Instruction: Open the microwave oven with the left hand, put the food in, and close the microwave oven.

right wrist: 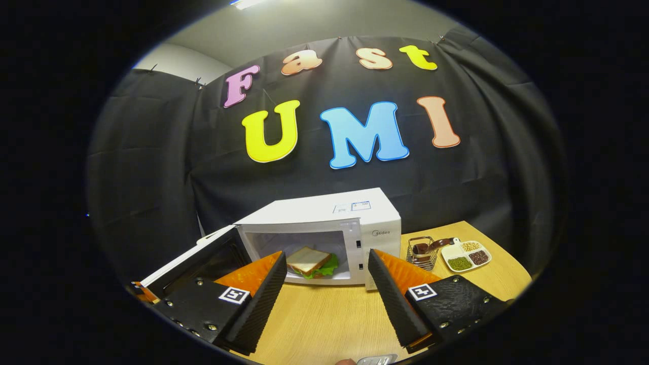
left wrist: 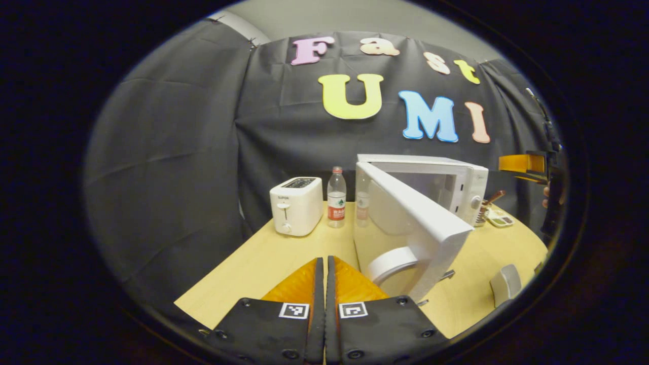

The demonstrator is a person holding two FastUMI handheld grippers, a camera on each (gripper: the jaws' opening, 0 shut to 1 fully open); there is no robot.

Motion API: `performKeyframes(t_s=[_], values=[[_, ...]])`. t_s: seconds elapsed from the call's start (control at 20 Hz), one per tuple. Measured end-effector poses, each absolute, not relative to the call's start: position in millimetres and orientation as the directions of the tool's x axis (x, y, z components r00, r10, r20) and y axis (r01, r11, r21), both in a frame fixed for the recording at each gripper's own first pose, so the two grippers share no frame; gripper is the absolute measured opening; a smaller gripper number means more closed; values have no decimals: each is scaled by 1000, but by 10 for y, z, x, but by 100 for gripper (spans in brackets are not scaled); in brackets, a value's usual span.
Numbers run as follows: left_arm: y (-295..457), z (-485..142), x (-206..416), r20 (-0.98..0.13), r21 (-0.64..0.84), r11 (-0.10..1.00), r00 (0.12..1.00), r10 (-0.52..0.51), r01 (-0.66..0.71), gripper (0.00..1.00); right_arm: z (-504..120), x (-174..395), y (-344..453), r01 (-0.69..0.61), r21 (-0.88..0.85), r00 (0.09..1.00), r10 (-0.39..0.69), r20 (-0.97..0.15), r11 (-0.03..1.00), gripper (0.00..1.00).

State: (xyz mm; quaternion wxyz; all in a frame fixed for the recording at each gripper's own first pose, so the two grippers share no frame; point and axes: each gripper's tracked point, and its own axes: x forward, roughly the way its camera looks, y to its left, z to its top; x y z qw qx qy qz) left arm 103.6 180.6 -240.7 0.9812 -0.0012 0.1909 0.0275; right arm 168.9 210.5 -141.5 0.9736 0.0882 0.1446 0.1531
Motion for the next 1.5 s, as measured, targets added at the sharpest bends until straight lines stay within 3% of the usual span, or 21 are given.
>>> performKeyframes(t_s=[0.45,1.05,1.5], values=[[1019,-2394,1213,-374,-44,994,920,-114,105,9,-1460,1485,1851,-245,203,913,296,-282,948,98],[-241,-2262,1652,-333,-95,918,857,-393,384,6,-1405,1284,1153,-96,140,947,134,-293,985,98],[-749,-2153,2190,-286,-99,873,826,-485,478,6,-1269,1053,766,15,96,958,14,-287,995,98]])
